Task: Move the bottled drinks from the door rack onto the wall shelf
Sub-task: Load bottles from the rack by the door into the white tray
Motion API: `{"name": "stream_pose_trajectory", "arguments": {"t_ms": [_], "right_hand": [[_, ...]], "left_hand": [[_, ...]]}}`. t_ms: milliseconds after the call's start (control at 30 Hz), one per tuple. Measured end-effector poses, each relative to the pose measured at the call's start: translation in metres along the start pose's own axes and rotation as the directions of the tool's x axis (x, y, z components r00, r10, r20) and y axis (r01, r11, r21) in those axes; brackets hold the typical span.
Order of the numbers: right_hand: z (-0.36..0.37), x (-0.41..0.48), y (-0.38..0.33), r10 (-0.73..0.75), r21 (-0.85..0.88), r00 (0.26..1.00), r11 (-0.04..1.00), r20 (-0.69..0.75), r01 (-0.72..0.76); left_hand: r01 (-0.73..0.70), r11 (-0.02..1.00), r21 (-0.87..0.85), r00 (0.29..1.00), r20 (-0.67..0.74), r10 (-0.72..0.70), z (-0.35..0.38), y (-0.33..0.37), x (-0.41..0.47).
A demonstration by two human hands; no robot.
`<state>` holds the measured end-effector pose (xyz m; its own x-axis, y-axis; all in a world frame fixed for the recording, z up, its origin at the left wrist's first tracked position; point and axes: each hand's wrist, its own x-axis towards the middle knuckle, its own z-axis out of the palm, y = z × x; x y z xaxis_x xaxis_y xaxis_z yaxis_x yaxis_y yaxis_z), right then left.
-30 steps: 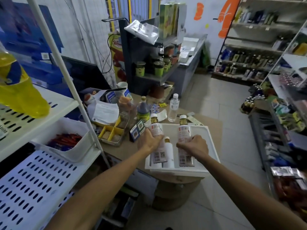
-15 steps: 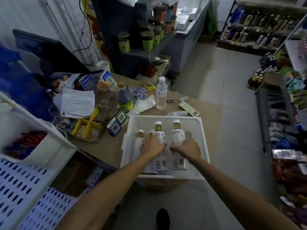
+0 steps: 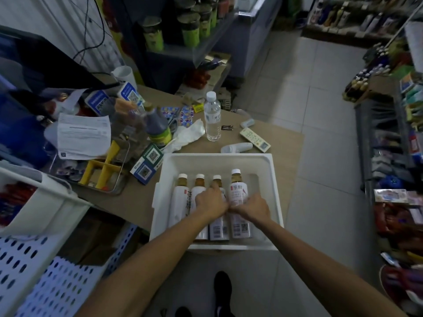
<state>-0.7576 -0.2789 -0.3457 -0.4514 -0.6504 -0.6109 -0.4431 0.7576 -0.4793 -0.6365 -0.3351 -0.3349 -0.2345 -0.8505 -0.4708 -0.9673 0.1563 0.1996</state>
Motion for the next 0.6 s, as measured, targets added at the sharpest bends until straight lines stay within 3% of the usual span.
{"name": "stream_pose_trajectory", "arguments": {"t_ms": [467, 600], "right_hand": [[0.012, -0.004, -0.001, -0.017, -0.069, 0.981, 0.997, 0.192, 0.031], [0.016, -0.01, -0.002, -0.019, -0.134, 0.982, 0.99, 0.188, 0.045]], "left_hand": [[-0.116, 0.992, -0.053, 0.992, 0.041, 0.118, 0.005, -0.026, -0.011], [-0.125, 0.991, -0.053, 0.99, 0.064, 0.128, 0.008, -0.034, -0.015]]}}
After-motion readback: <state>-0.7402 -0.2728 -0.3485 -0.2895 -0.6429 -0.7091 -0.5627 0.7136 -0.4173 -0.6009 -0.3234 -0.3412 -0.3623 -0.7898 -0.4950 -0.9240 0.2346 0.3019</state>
